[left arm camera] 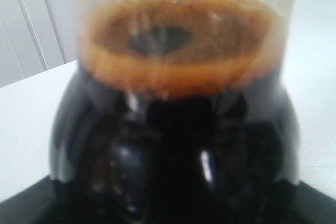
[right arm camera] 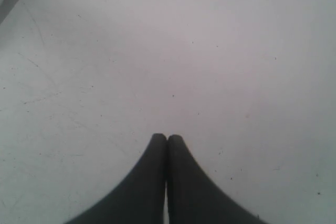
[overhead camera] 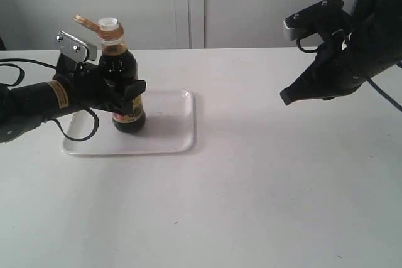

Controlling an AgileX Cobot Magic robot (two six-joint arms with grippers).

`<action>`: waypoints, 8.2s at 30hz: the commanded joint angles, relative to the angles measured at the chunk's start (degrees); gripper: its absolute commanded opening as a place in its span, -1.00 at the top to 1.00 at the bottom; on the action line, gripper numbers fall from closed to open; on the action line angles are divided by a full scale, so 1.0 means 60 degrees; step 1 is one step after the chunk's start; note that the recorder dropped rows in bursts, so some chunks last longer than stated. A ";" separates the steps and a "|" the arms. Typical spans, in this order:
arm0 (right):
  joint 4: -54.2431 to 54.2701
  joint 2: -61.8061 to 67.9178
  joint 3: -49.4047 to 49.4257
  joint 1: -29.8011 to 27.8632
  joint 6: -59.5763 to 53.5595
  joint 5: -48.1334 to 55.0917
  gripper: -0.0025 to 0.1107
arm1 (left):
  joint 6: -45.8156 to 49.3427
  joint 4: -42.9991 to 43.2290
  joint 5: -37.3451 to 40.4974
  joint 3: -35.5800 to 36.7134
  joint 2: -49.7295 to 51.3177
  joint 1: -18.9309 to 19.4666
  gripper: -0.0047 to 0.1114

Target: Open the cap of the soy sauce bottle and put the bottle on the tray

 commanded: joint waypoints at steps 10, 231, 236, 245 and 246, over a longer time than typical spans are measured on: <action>-0.0004 0.0005 0.0000 -0.0042 -0.0028 -0.0130 0.96 | -0.0032 -0.0624 -0.0447 -0.0176 0.0148 -0.0030 0.92; -0.0394 -1.1619 0.7896 -0.1069 0.1634 -0.6108 0.96 | 0.5256 -0.7963 1.0920 0.8195 -1.8082 0.0572 0.92; -0.0394 -1.1619 0.7896 -0.1069 0.1634 -0.6108 0.96 | 0.5224 -0.8057 1.0920 0.8843 -1.8327 0.0888 0.92; -0.0394 -1.1619 0.7896 -0.1069 0.1634 -0.6108 0.96 | 0.5224 -0.8358 1.1253 0.9076 -1.8327 0.1210 0.92; -0.0394 -1.1619 0.7896 -0.1069 0.1634 -0.6108 0.96 | 0.5224 -0.8383 1.1301 0.9076 -1.8327 0.1210 0.92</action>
